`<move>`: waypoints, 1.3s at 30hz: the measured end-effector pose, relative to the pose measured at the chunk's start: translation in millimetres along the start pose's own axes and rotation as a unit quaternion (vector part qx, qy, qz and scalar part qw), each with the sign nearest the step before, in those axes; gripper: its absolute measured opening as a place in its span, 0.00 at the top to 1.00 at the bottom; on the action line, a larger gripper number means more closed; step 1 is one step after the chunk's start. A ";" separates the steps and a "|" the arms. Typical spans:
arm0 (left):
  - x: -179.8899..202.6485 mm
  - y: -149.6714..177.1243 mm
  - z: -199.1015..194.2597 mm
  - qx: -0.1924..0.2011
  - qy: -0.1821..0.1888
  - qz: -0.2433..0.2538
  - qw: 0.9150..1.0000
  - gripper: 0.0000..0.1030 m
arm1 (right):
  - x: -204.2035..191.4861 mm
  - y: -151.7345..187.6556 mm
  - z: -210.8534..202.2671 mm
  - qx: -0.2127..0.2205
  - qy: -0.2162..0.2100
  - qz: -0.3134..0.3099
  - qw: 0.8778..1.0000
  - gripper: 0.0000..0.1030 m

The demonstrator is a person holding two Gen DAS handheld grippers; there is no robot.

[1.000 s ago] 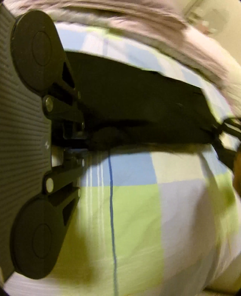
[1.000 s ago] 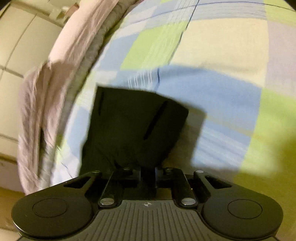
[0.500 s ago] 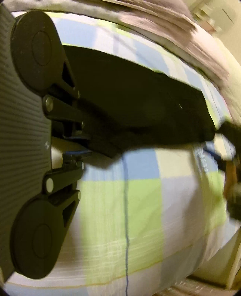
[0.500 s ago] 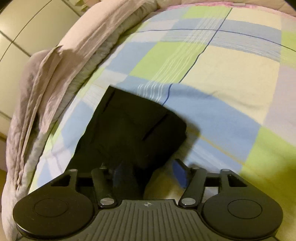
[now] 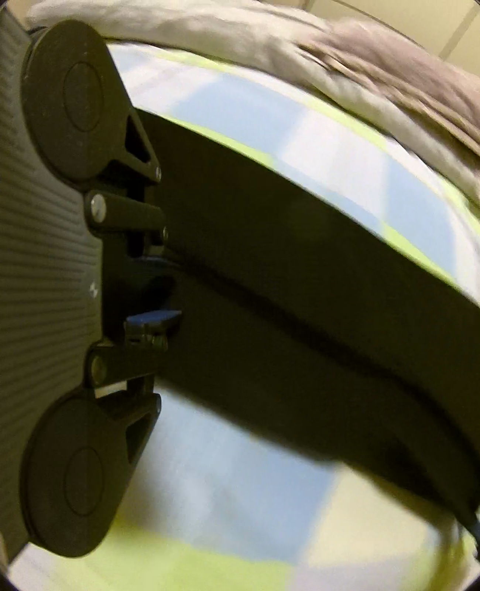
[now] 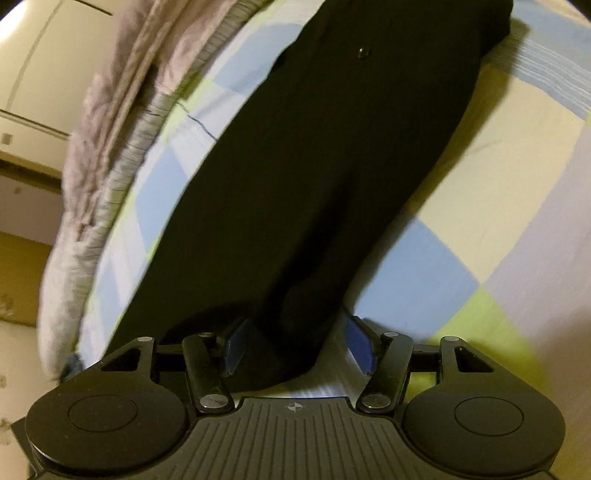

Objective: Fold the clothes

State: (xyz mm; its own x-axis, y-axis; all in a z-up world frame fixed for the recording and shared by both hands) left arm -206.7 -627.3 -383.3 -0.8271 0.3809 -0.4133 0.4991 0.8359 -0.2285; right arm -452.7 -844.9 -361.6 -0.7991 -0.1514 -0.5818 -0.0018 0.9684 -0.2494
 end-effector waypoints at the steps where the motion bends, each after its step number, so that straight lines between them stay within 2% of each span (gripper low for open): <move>1: -11.1 5.8 -1.7 -0.002 -0.007 -0.008 1.000 0.79 | -4.0 2.8 -0.1 0.003 0.011 0.000 1.000 0.41; 5: -61.3 47.7 -17.5 0.004 -0.034 -0.041 0.999 0.79 | -30.5 21.3 -18.4 0.029 0.083 -0.033 0.996 0.41; 8: -89.1 81.7 -36.7 0.004 -0.039 -0.068 0.997 0.78 | -72.0 46.3 -27.3 0.053 0.101 -0.093 0.989 0.41; 12: -110.6 136.5 -53.2 -0.003 -0.047 -0.081 0.996 0.70 | -133.2 94.7 -10.2 0.029 0.081 -0.172 0.981 0.41; 15: -114.7 177.4 -64.6 -0.001 -0.065 -0.039 0.997 0.63 | -183.1 136.1 15.2 -0.002 0.066 -0.260 0.963 0.41; 16: -117.4 190.1 -66.9 0.000 -0.072 -0.028 0.997 0.58 | -200.4 150.8 24.1 -0.012 0.061 -0.296 0.953 0.41; 18: -122.1 213.0 -70.7 -0.001 -0.079 -0.014 0.997 0.55 | -236.2 180.4 43.1 -0.030 0.055 -0.383 0.922 0.41; 20: -126.1 232.2 -71.5 -0.002 -0.080 0.001 0.997 0.55 | -266.8 208.2 60.4 -0.045 0.047 -0.460 0.885 0.41; 23: -132.2 242.7 -62.9 0.001 -0.076 0.013 0.997 0.56 | -303.9 245.6 86.7 -0.056 0.037 -0.561 0.825 0.41; 24: -134.0 242.9 -58.1 0.002 -0.071 0.015 0.997 0.59 | -313.6 257.8 95.3 -0.059 0.033 -0.589 0.805 0.41; 25: -135.4 244.6 -54.9 0.002 -0.067 0.016 0.998 0.69 | -322.8 269.3 104.2 -0.061 0.029 -0.615 0.785 0.41; 26: -136.8 244.3 -51.6 0.002 -0.063 0.017 0.998 0.83 | -329.5 276.9 114.3 -0.064 0.023 -0.634 0.770 0.41; 28: -140.3 245.0 -46.9 0.001 -0.062 0.019 0.998 0.94 | -344.4 291.6 133.8 -0.071 0.011 -0.664 0.744 0.41; 29: -143.3 245.6 -45.0 0.003 -0.075 0.021 0.997 0.94 | -350.6 298.6 142.4 -0.075 0.006 -0.677 0.732 0.41; 31: -144.7 247.2 -42.5 -0.002 -0.066 0.007 0.998 0.95 | -363.2 312.5 159.1 -0.082 -0.005 -0.699 0.710 0.41; 32: -145.5 247.9 -41.3 -0.005 -0.061 0.000 0.998 0.95 | -371.1 317.3 165.0 -0.088 -0.011 -0.700 0.709 0.41; 34: -142.2 249.7 -41.5 -0.005 -0.054 0.000 0.999 0.95 | -388.4 319.8 175.9 -0.096 -0.035 -0.690 0.716 0.41; 37: -137.7 252.9 -42.8 -0.004 -0.054 -0.001 0.999 0.96 | -419.7 318.2 190.8 -0.089 -0.060 -0.684 0.722 0.41; 39: -133.4 255.1 -42.8 -0.008 -0.057 0.004 0.998 0.97 | -445.1 311.2 210.2 -0.082 -0.070 -0.684 0.721 0.41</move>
State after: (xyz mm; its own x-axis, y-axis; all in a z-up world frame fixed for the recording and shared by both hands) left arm 19.8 -448.0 -348.7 -0.7880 0.3400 -0.5133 0.5000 0.8398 -0.2114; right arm 28.8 -517.8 -342.9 0.0865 -0.9951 0.0477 -0.8116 -0.0981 -0.5759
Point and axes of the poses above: each gripper's, at about its wrist camera, not at the fingertips, and z roughly the way its jaws point, x to its right, y to its underside, the point moved 7 cm from there along z, roughly the way its jaws point, and after that the axes turned 4 degrees about -z, right-handed, at the moved point
